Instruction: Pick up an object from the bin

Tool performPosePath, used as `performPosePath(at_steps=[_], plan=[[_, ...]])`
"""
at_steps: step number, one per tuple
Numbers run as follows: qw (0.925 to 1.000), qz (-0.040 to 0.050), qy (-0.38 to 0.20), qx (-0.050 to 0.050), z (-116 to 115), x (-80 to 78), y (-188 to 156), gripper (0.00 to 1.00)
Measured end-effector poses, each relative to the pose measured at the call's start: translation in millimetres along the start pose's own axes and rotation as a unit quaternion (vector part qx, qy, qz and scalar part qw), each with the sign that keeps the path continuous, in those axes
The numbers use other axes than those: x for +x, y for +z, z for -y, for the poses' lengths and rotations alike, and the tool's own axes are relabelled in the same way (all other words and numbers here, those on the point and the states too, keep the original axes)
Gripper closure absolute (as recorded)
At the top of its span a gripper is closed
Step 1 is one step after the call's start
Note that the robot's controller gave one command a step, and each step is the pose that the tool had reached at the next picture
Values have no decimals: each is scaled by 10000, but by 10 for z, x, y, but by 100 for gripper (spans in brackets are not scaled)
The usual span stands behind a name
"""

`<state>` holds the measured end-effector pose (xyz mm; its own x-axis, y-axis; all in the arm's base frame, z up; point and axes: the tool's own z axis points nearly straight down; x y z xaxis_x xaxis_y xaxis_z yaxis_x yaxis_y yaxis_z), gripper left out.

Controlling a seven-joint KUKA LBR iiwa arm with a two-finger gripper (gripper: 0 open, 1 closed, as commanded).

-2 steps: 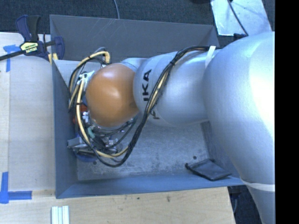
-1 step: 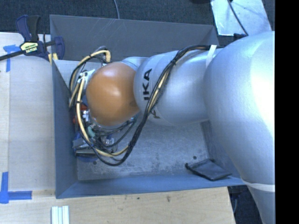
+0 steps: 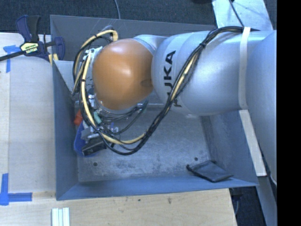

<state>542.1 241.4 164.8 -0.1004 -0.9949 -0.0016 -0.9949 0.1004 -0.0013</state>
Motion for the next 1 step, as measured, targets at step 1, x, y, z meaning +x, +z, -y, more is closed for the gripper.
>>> performPosePath(at_steps=[1], plan=[[10000,-14,15,-27,-10,8,-203,100]])
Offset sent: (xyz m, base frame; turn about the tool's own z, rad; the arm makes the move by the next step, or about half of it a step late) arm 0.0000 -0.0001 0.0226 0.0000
